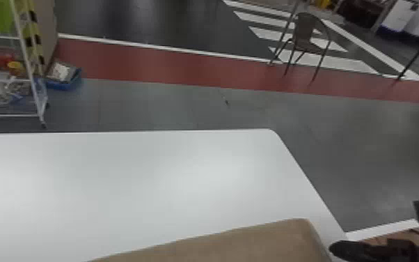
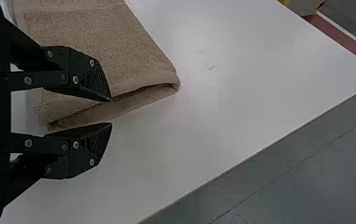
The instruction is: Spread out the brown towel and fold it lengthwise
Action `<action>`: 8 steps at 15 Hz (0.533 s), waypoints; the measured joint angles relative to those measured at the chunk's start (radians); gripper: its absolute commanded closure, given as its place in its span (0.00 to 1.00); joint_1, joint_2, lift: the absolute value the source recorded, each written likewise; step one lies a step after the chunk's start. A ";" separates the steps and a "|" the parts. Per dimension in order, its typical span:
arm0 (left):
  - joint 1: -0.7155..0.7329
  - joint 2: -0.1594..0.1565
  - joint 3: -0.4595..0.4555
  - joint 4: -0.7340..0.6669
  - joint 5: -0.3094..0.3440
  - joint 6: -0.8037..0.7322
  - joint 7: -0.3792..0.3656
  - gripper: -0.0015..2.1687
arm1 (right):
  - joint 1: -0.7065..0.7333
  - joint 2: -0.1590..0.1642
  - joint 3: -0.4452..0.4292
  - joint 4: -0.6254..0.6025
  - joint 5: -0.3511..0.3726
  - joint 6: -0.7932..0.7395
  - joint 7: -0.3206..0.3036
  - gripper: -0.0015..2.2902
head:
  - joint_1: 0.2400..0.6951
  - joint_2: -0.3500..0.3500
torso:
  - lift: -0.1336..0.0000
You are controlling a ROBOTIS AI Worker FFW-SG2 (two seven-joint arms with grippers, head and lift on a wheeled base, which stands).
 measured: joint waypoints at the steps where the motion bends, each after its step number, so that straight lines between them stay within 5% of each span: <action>1: 0.000 0.000 0.000 0.000 0.000 0.000 0.000 0.58 | 0.004 0.010 0.002 -0.022 0.002 0.000 0.000 0.36 | 1.00 0.00 | 0.09; 8: 0.002 -0.001 0.000 -0.002 0.000 0.000 0.000 0.58 | 0.034 0.020 0.020 -0.072 0.014 0.000 0.000 0.36 | 1.00 0.00 | 0.09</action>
